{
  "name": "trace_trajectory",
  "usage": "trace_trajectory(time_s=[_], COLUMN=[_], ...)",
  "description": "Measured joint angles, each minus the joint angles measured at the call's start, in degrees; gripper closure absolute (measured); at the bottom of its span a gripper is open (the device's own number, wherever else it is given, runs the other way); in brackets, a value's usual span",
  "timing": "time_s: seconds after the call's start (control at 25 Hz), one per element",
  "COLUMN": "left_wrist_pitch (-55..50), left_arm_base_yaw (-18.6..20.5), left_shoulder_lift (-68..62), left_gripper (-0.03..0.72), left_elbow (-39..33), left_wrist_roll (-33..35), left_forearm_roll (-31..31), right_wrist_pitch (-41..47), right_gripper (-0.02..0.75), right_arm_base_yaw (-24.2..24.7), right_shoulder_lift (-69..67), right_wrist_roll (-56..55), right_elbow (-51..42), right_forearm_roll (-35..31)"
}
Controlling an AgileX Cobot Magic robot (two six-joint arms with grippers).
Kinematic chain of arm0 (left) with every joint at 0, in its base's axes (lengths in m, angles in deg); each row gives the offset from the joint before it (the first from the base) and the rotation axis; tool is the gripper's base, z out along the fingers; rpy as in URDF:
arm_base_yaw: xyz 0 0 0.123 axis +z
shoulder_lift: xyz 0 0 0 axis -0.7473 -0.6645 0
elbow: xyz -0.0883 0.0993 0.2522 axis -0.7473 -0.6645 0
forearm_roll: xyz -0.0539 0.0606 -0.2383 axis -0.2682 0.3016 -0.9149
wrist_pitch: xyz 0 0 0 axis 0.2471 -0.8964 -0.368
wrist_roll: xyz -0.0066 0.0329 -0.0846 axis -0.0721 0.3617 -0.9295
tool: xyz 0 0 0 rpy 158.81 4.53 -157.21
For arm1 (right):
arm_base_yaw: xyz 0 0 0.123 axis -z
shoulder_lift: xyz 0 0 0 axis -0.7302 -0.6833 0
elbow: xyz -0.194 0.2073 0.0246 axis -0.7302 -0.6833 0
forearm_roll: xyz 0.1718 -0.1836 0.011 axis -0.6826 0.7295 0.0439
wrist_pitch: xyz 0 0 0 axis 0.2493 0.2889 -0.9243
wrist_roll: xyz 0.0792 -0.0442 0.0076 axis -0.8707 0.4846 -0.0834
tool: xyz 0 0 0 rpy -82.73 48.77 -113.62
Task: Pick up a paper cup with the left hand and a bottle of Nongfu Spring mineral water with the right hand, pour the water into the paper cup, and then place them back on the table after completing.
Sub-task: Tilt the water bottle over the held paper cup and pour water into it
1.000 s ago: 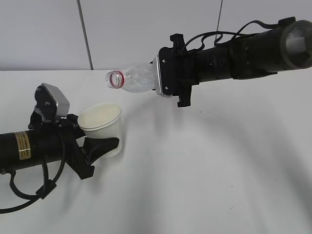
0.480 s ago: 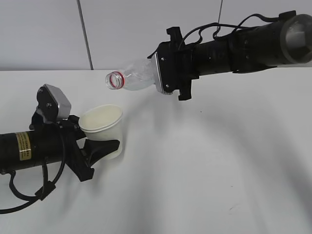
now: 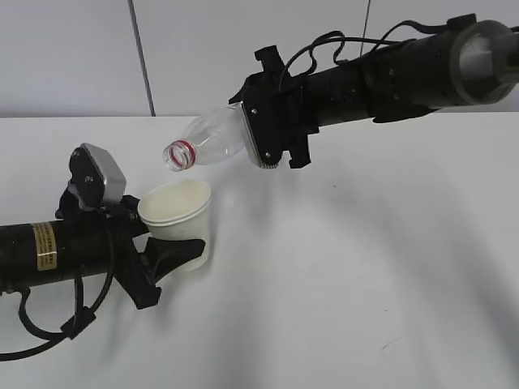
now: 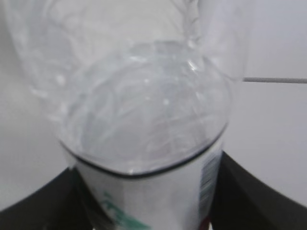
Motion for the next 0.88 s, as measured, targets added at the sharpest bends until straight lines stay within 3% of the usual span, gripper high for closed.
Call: trace_trajectory(time_s=[0.88], left_wrist_pitch=[-2.8], left_arm_base_yaw=[-0.2], left_shoulder_lift=[0.0], left_gripper=[0.295], left_elbow=[0.0], left_wrist_roll=[0.0], left_forearm_roll=[0.2], right_wrist_pitch=[6.1], right_gripper=[0.291], right_arm_base_yaw=[-0.1], right_shoulder_lift=[0.0], right_wrist_roll=[5.1], right_elbow=[0.8], right_forearm_roll=[0.6])
